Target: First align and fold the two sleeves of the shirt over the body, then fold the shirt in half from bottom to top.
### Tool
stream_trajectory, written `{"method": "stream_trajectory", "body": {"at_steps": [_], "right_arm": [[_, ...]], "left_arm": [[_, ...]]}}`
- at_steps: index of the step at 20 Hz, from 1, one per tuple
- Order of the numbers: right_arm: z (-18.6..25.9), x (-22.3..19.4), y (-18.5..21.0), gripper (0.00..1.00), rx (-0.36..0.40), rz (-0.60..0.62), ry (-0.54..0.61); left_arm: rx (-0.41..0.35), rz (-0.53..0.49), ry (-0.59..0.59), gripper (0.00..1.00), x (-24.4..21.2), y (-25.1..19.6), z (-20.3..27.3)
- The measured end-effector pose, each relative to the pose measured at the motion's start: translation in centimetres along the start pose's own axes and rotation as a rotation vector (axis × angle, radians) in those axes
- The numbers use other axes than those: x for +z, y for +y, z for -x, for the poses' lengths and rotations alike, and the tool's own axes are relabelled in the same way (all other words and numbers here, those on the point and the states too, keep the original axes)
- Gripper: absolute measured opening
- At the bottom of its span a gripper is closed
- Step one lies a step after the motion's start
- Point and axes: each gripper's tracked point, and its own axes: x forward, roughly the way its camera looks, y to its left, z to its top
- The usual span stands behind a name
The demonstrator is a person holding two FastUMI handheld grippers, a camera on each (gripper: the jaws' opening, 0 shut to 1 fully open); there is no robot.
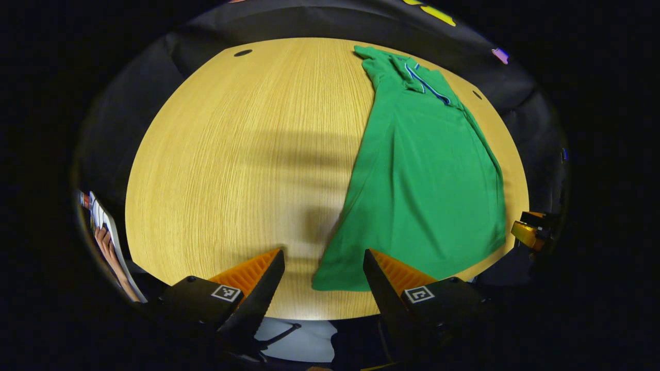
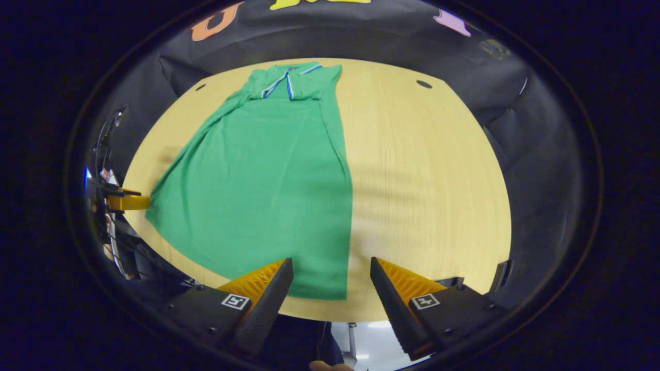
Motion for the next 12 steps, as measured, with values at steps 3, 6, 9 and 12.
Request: {"method": "stream_trajectory", "body": {"at_steps": [3, 6, 9, 12], "right_arm": [[-0.9, -1.7, -0.4, 0.97, -0.039, -0.030, 0.087], [-1.4, -2.7, 0.0, 0.97, -0.022, -0.093, 0.152], [-1.8, -2.9, 0.4, 0.89, -0.013, -0.102, 0.176], [-2.2, -3.5, 1.0, 0.90, 0.018, -0.113, 0.199]], "left_arm": [[0.046, -0.025, 0.055, 0.99, -1.8, 0.7, 1.3], [0.080, -0.031, 0.096, 0.96, -3.2, 1.1, 2.8], [0.095, -0.032, 0.124, 0.96, -4.2, 1.0, 4.8], [0.093, -0.048, 0.135, 0.81, -4.5, 0.4, 7.1]]}}
